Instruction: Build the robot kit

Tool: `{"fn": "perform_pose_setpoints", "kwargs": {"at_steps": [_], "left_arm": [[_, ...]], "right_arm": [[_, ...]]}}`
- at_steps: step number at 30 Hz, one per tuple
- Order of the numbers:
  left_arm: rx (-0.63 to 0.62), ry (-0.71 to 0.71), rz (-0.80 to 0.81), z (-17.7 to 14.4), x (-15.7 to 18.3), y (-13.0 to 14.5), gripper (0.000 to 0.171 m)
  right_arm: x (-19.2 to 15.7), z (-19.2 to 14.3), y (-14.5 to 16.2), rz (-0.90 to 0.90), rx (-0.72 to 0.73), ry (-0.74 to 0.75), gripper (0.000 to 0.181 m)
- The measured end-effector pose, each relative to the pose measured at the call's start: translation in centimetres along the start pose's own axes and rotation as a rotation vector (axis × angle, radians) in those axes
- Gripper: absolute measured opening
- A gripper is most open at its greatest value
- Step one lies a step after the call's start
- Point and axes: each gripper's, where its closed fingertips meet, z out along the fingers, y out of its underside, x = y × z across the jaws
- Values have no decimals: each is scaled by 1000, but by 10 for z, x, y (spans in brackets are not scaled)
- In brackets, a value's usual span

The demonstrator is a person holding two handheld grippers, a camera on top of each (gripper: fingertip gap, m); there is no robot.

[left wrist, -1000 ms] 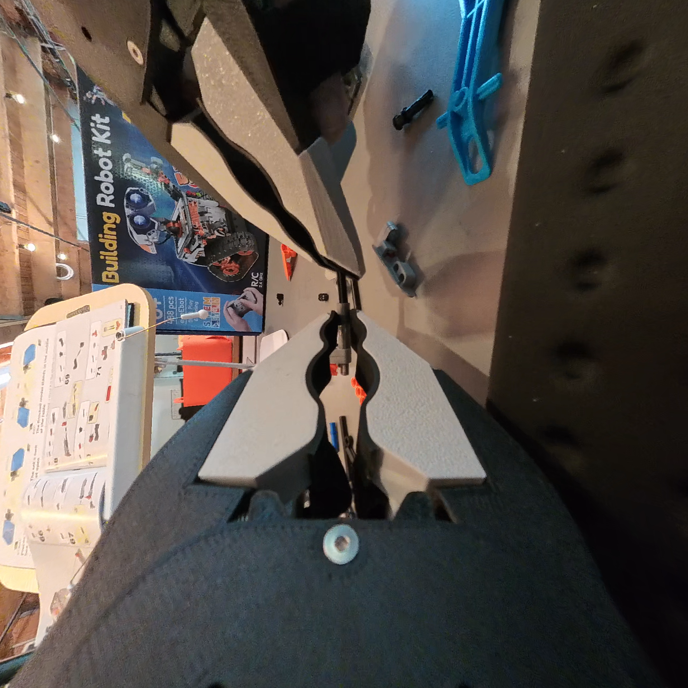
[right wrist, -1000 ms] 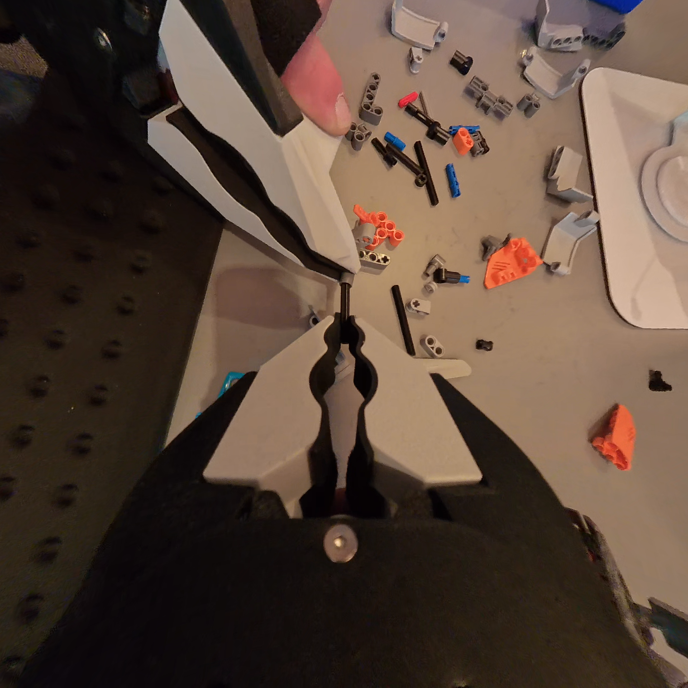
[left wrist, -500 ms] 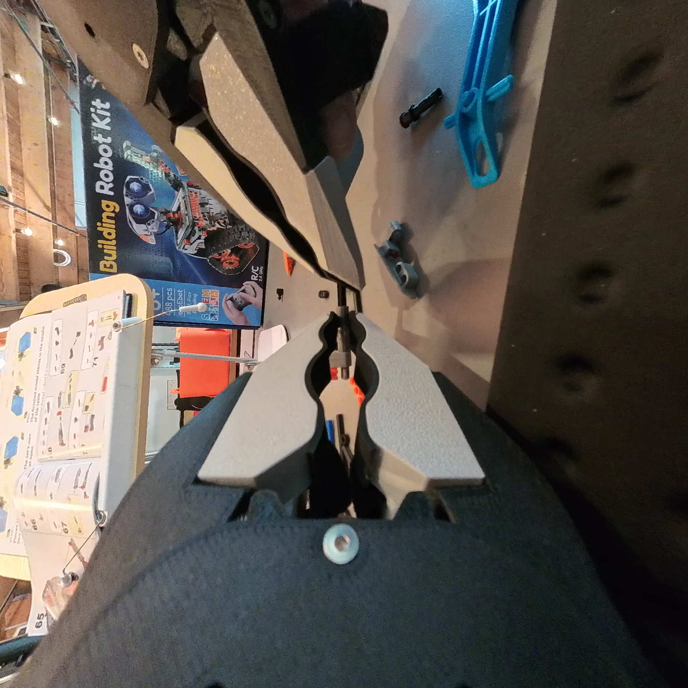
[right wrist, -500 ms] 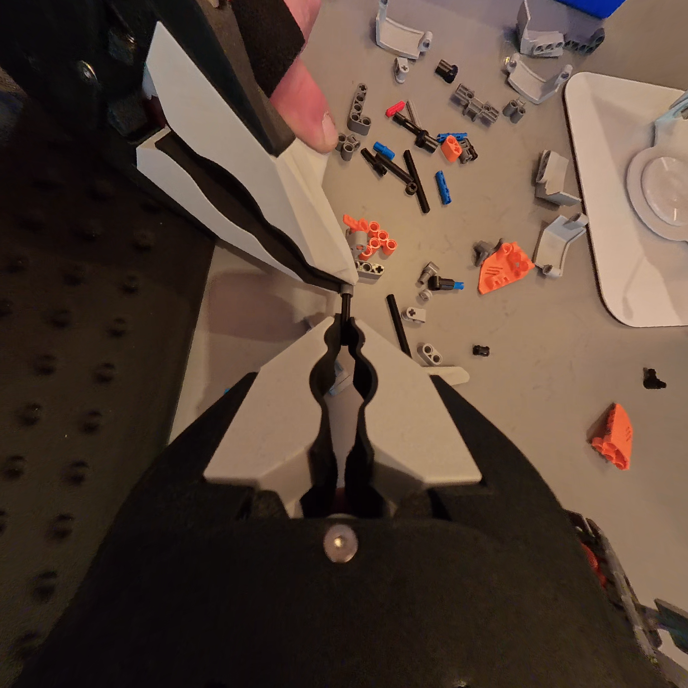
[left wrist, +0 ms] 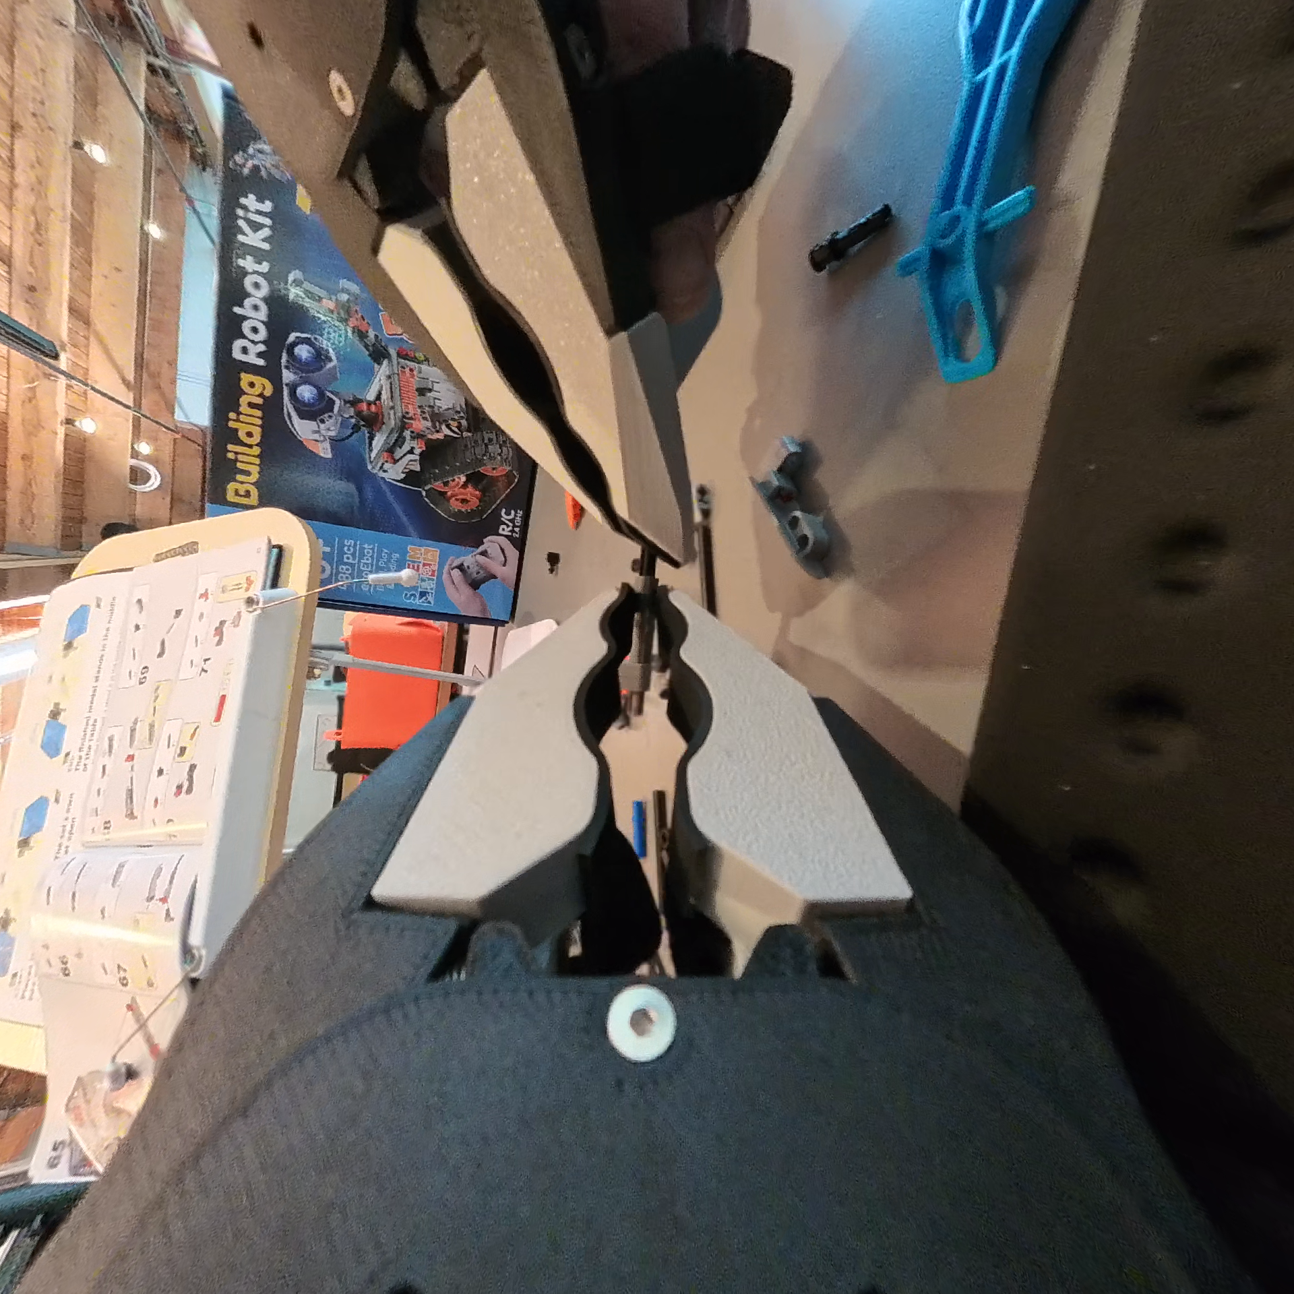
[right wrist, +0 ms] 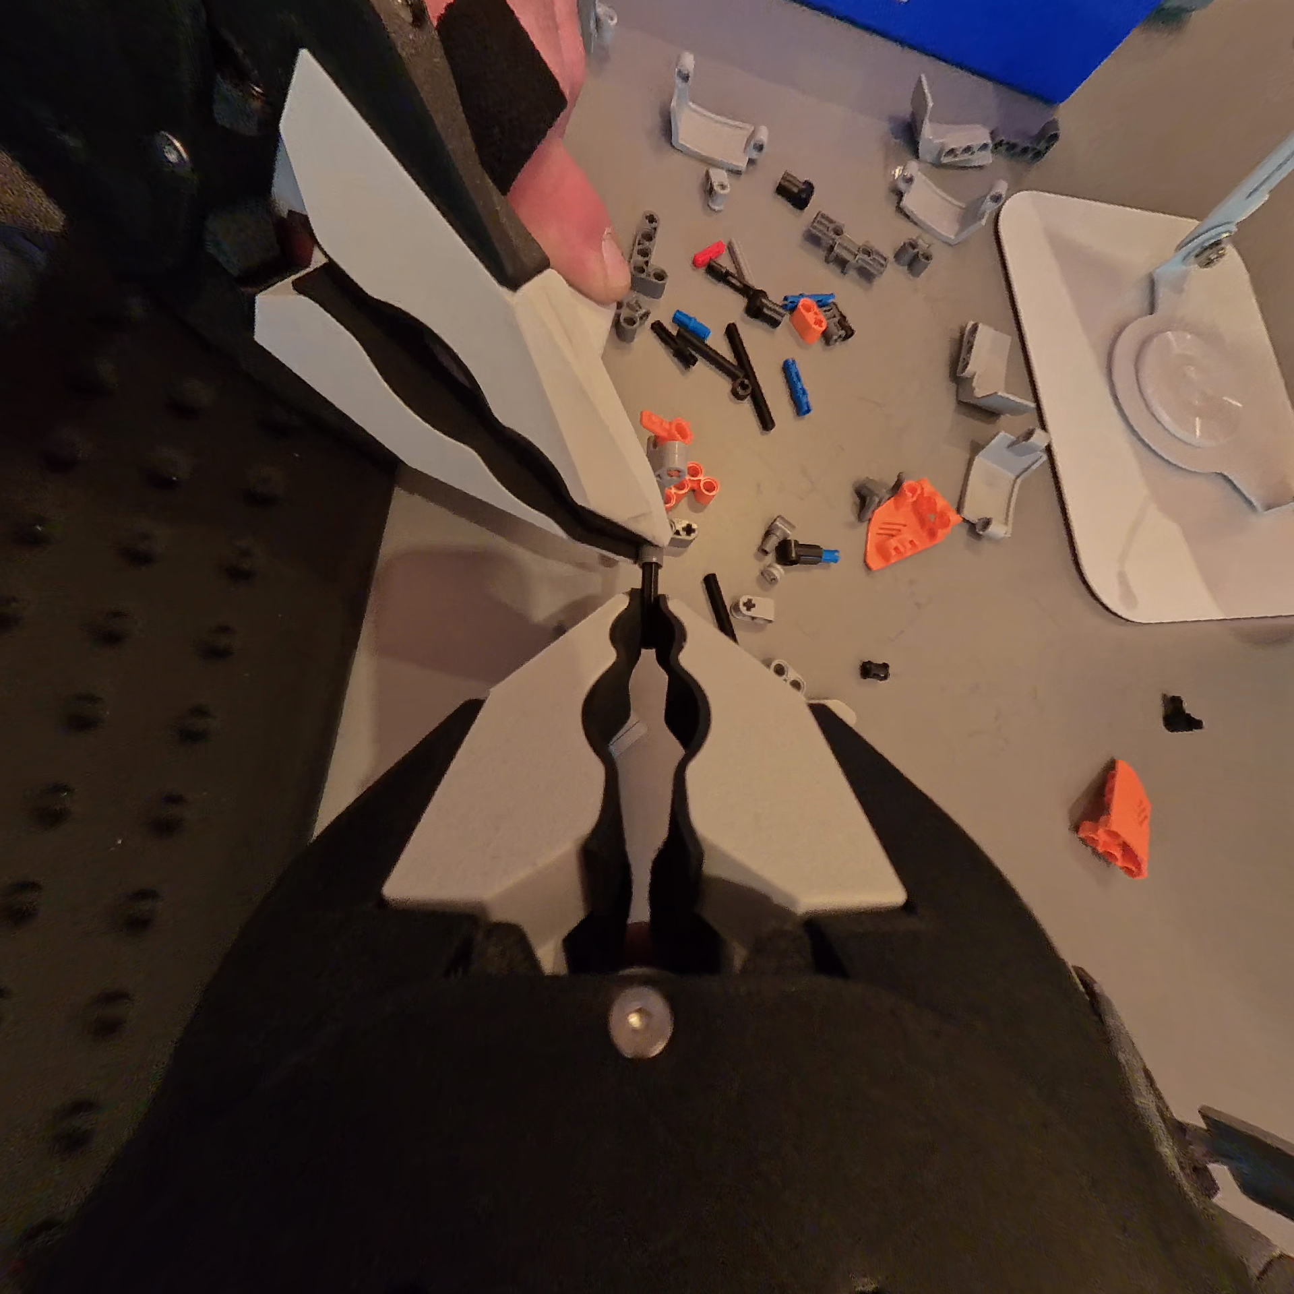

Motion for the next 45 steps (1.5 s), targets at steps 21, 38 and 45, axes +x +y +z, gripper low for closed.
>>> {"fn": "perform_pose_setpoints", "kwargs": {"at_steps": [21,38,45], "left_arm": [[73,38,-110,-15,-11,-2,4],[12,405,-306,-28,38,4,5],[-52,603,-383,-25,56,-1,5]], "right_arm": [[-2,-21,-11,-35,58,-1,2],[10,-45,0,-40,54,81,4],[13,-56,8,-5,66,98,4]]}}
